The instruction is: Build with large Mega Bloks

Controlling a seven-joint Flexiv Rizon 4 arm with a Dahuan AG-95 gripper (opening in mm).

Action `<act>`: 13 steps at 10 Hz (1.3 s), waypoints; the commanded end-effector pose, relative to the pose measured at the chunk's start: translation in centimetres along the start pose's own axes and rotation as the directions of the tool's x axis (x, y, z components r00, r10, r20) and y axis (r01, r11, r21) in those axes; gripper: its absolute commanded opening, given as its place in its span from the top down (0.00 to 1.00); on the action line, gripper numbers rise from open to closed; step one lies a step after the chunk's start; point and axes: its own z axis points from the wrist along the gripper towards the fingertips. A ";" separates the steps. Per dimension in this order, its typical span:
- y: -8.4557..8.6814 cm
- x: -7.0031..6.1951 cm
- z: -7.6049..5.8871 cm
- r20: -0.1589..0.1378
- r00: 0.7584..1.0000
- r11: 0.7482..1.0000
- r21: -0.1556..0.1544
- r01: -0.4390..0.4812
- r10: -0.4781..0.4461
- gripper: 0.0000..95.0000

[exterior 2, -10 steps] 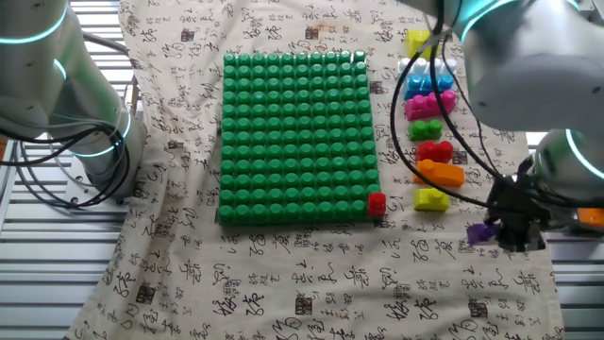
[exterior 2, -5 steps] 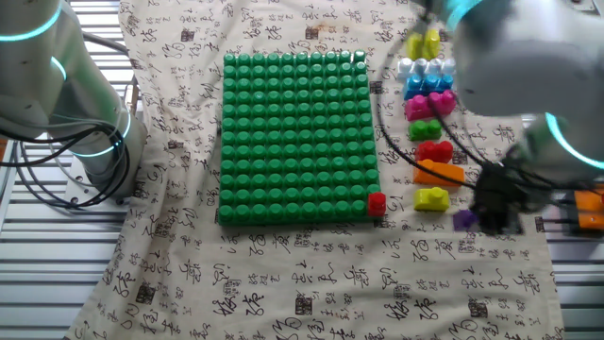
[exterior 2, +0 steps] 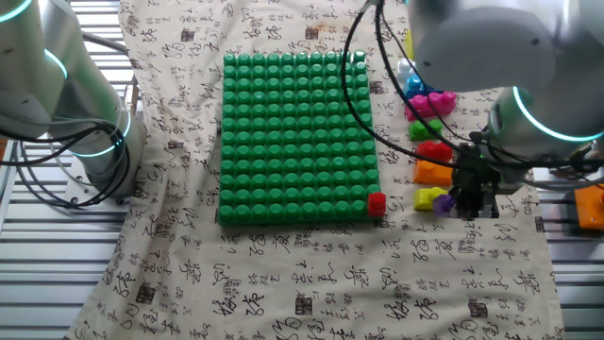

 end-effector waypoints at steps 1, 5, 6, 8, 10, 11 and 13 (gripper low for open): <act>0.1 0.6 0.0 0.014 1.000 1.000 0.003 0.005 -0.005 1.00; 0.1 0.6 0.0 0.005 0.998 0.998 0.018 0.056 -0.056 1.00; 0.1 0.6 0.0 -0.002 0.997 0.996 0.016 0.083 -0.083 1.00; 0.1 0.6 0.0 -0.013 0.993 0.993 0.014 0.119 -0.119 1.00; 0.1 0.6 0.0 0.000 0.991 0.991 0.004 0.131 -0.131 1.00; 0.1 0.6 0.0 -0.013 0.992 0.992 0.007 0.130 -0.129 1.00; 0.1 0.6 0.0 -0.033 0.992 0.992 0.010 0.125 -0.125 1.00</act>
